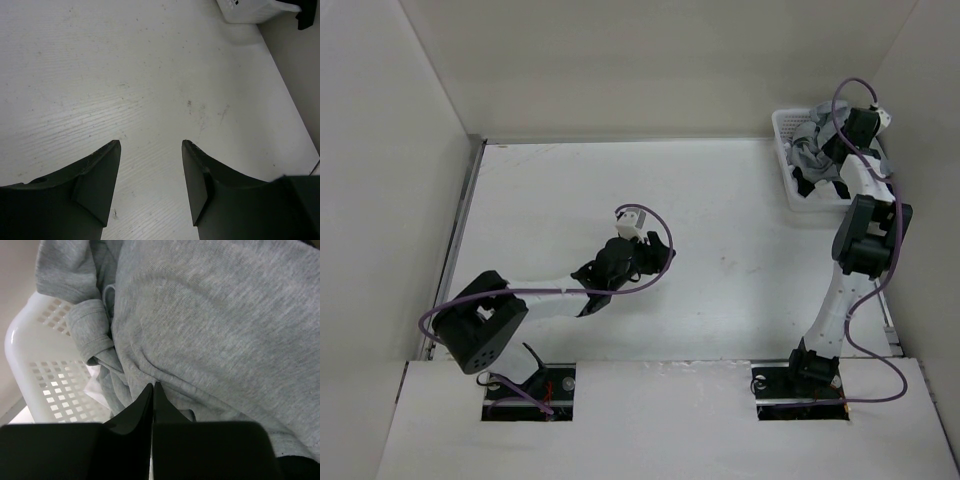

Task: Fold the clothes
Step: Grab the tank top from the pile, then move the tank top to the center of the board

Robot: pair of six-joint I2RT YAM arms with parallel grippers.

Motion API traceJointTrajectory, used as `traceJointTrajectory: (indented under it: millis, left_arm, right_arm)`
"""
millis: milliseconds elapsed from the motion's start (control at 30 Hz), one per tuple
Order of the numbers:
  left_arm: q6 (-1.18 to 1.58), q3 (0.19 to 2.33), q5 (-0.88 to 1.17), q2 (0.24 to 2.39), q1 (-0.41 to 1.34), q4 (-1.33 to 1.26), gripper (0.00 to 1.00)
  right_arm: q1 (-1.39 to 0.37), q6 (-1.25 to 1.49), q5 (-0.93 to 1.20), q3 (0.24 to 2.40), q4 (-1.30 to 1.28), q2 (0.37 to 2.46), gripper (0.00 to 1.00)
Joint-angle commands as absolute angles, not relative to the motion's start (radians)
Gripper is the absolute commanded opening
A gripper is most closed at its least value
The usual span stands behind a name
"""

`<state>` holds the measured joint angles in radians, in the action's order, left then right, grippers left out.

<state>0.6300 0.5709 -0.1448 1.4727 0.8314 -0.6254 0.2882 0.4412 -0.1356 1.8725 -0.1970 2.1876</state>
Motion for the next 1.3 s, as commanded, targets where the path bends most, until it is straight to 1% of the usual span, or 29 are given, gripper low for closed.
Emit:
traceJointTrajectory:
  millis: [0,133,333,533,633,700,800,933,1000,1033,1067,1100,1133,1200,1233,1267]
  left_arm:
    - [0.640,0.571,-0.130,1.477,0.823,-0.687,0.51]
    - [0.649,0.571,-0.130,1.480,0.814,-0.687,0.50]
    - [0.658,0.569,-0.129,1.471,0.798,-0.693,0.50]
    - [0.692,0.568,-0.129,1.411,0.762,-0.675,0.50]
    - [0.721,0.558,-0.121,1.341,0.722,-0.641,0.50]
    - [0.742,0.545,-0.114,1.281,0.684,-0.602,0.51]
    - [0.793,0.505,-0.094,1.189,0.634,-0.552,0.52]
    - [0.825,0.407,-0.069,1.094,0.596,-0.511,0.52]
    - [0.831,0.361,-0.064,1.065,0.570,-0.480,0.53]
    - [0.827,0.342,-0.058,1.059,0.559,-0.460,0.53]
    - [0.821,0.330,-0.049,1.061,0.552,-0.439,0.53]
    - [0.815,0.324,-0.035,1.072,0.550,-0.419,0.53]
    - [0.808,0.318,-0.022,1.092,0.551,-0.402,0.53]
    - [0.795,0.313,-0.009,1.133,0.567,-0.382,0.53]
    - [0.795,0.310,-0.002,1.158,0.580,-0.374,0.52]
    - [0.795,0.307,0.003,1.178,0.597,-0.370,0.51]
  right_arm:
    - [0.285,0.452,-0.147,1.861,-0.112,2.103,0.00]
    - [0.271,0.466,-0.146,1.729,0.040,1.912,0.00]
    - [0.188,0.459,-0.149,1.645,0.103,1.594,0.00]
    - [0.006,0.439,-0.166,1.609,0.123,1.323,0.00]
    - [-0.120,0.431,-0.175,1.608,0.085,1.220,0.00]
    - [-0.215,0.440,-0.202,1.562,0.043,1.166,0.00]
    - [-0.370,0.480,-0.262,1.349,0.055,1.086,0.01]
    - [-0.588,0.627,-0.342,0.900,0.199,0.993,0.01]
    - [-0.694,0.746,-0.382,0.707,0.254,0.985,0.03]
    - [-0.737,0.809,-0.396,0.636,0.256,0.992,0.06]
    - [-0.772,0.859,-0.403,0.579,0.249,0.996,0.12]
    - [-0.801,0.885,-0.405,0.539,0.233,0.989,0.20]
    - [-0.829,0.887,-0.411,0.510,0.212,0.971,0.31]
    - [-0.855,0.882,-0.434,0.483,0.151,0.919,0.47]
    - [-0.860,0.882,-0.454,0.479,0.102,0.879,0.51]
    - [-0.860,0.884,-0.480,0.474,0.053,0.841,0.52]
